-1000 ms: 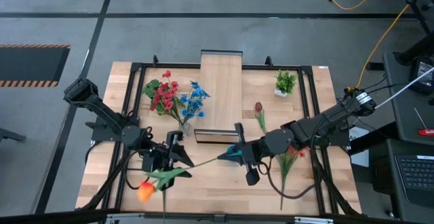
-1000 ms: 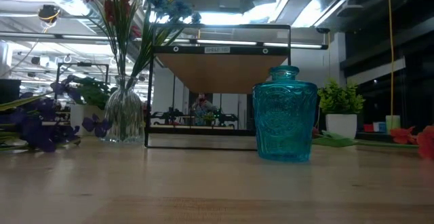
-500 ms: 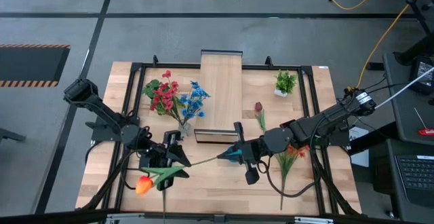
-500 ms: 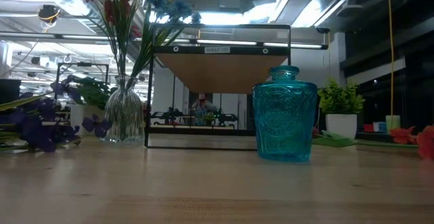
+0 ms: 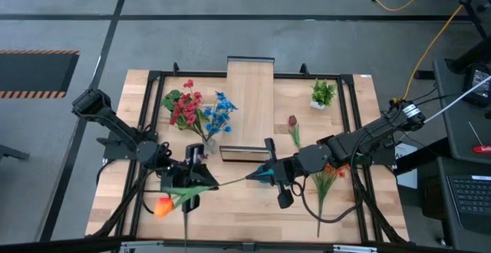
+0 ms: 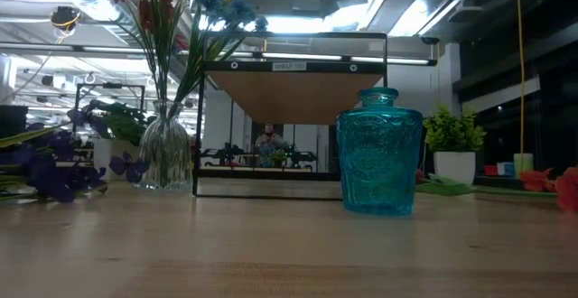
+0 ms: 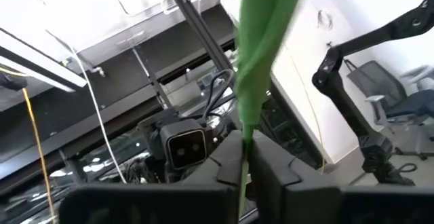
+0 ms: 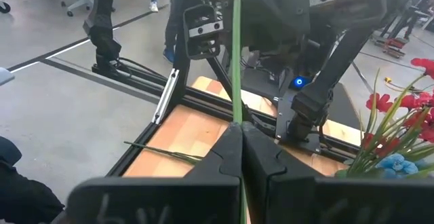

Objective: Pick and place flowers into a vace then onto a shelf
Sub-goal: Put the orange tulip into the transparent vase

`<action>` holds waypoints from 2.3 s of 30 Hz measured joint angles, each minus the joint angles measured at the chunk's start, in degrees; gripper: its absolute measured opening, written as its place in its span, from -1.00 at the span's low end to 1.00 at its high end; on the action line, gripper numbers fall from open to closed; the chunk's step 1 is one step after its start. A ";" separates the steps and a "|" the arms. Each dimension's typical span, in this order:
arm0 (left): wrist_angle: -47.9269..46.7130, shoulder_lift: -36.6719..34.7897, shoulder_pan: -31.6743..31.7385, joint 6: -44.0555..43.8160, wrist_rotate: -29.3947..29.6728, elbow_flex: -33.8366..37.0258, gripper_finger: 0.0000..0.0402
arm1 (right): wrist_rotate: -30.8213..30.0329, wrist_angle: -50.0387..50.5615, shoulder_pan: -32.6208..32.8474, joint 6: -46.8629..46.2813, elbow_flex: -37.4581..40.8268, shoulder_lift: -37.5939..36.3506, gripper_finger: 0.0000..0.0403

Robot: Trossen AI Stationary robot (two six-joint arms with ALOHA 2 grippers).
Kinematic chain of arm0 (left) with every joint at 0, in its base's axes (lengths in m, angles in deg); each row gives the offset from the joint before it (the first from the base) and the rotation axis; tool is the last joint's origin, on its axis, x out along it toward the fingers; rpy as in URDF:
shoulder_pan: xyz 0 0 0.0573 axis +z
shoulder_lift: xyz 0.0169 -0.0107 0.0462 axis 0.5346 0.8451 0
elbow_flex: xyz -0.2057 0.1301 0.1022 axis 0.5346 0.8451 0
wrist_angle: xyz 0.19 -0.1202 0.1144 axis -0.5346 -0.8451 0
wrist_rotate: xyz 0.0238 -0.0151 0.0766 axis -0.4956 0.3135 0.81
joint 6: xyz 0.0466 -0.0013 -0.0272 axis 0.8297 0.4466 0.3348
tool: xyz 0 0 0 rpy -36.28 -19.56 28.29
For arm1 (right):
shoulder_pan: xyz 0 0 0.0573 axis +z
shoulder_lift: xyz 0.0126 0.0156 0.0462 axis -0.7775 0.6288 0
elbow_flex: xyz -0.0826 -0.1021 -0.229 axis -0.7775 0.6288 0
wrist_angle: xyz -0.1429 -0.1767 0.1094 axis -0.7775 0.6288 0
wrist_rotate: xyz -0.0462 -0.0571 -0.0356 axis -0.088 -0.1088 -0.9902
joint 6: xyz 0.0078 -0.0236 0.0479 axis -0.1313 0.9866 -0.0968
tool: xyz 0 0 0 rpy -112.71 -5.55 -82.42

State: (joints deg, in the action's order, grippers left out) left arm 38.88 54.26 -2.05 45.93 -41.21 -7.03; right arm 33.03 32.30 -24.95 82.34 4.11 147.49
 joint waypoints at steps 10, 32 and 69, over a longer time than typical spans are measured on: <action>-0.36 -0.15 -1.33 0.74 12.83 -0.04 -0.98 | 0.96 1.26 0.07 -0.26 0.00 0.02 -0.83; -10.86 -5.35 -16.66 -7.31 62.03 0.00 -0.98 | -4.53 2.02 -0.43 1.29 7.54 -4.92 -0.95; -33.27 -4.87 -14.56 -34.74 76.04 0.00 -0.98 | -5.16 -41.66 -1.55 3.08 34.07 -4.92 -0.97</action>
State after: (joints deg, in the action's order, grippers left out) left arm 5.61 49.39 -16.61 11.20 34.83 -7.03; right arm 27.87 -9.37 -26.50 85.42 38.19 142.57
